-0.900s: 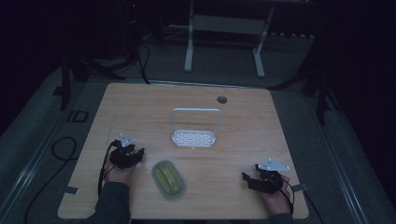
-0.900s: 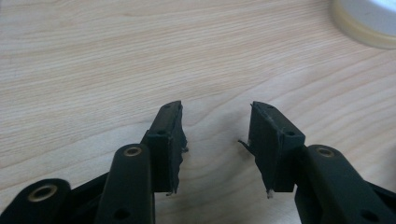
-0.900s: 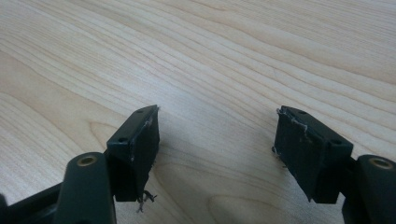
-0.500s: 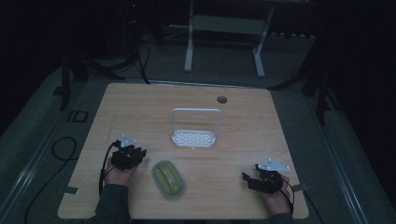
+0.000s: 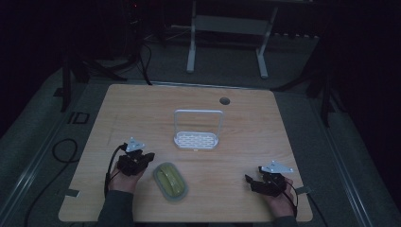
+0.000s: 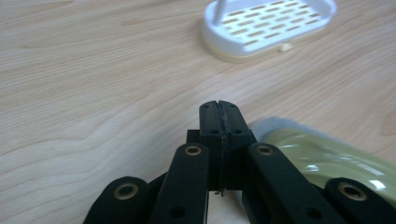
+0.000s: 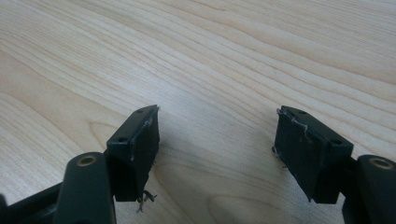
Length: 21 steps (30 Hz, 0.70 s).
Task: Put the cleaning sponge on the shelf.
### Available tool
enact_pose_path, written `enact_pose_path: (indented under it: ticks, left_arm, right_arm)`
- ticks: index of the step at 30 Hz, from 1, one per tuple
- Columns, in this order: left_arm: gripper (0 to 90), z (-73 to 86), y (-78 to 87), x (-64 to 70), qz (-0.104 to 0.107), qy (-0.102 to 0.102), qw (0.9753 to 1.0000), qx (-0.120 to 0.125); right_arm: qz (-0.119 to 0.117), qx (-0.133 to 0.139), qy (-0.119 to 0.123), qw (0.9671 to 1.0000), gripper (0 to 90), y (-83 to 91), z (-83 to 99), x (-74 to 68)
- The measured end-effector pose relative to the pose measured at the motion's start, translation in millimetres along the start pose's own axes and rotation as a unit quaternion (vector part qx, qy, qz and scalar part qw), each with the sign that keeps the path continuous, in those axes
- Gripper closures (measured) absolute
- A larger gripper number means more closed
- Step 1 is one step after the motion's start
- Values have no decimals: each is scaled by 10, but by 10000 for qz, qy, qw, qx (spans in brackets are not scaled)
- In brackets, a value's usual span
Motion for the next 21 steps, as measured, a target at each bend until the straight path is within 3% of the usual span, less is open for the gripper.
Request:
enact_pose_path:
  ticks: [2,3,11,21]
  left_arm:
    - [897,-10,6,39,60,8,10000,22]
    - [897,-41,23,155,155,-64,9999,30]
    - [896,-102,34,496,379,-492,9981,-50]
    - [896,-110,44,752,643,-799,9946,-171]
  right_arm:
    - [0,0,1,10000,302,0,0,0]
    - [0,0,0,10000,302,0,0,0]
    - [-1,0,0,10000,302,0,0,1]
    - [-1,-1,-1,10000,302,0,0,0]
Point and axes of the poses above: each handheld gripper's, and its own axes: y roughly backward along the jaws, z roughly out of its underside, x roughly to its right, the point moved 2 cm from there along -y, roughly forward along the jaws
